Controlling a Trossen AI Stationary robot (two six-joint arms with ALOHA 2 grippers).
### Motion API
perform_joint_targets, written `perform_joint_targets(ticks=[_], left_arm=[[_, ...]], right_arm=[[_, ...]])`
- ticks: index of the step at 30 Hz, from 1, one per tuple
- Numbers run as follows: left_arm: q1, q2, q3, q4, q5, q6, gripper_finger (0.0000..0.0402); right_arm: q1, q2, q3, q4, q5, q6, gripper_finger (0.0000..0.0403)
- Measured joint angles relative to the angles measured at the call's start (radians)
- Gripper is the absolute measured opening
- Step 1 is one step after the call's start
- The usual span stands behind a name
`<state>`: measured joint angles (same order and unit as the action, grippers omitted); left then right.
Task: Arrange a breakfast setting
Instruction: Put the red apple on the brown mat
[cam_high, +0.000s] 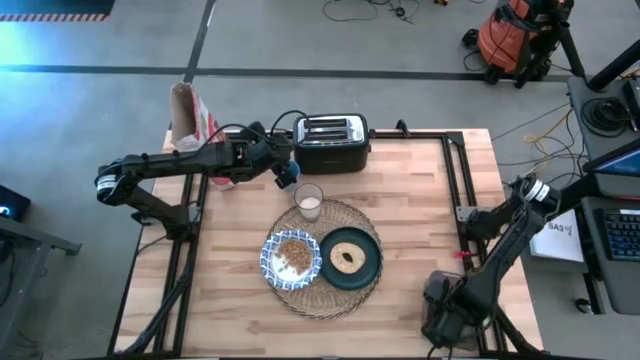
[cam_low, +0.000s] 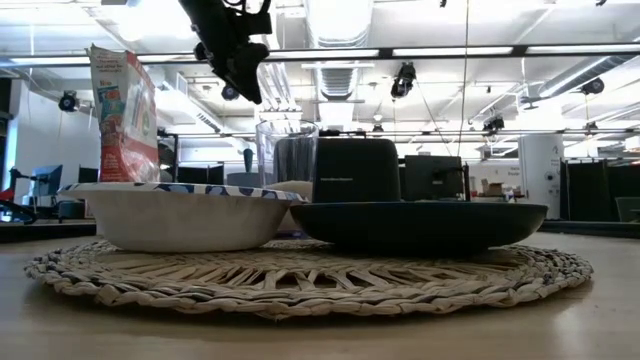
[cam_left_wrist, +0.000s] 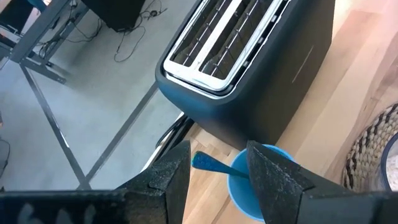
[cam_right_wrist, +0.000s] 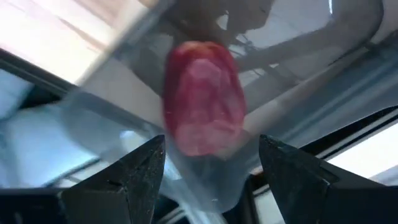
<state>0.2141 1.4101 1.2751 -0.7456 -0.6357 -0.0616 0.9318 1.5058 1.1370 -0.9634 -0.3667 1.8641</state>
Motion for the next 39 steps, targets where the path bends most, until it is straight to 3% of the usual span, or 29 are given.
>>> perform_joint_targets(ticks=[8,24,39], left_arm=[[0.0,0.0,0.0,-0.013,0.0,0.0,0.0141],[0.0,0.0,0.001,-0.01,0.0,-0.027,0.0141],[0.0,0.0,0.002,-0.007,0.0,-0.031,0.0141]], right_arm=[[0.0,0.041,-0.042,0.058,-0.079,-0.094,0.0251],[-0.001,0.0,-0.066,0.087,-0.042,-0.138,0.0251],[-0.003,-0.002,-0.209,0.26,-0.028,-0.217,0.0251]])
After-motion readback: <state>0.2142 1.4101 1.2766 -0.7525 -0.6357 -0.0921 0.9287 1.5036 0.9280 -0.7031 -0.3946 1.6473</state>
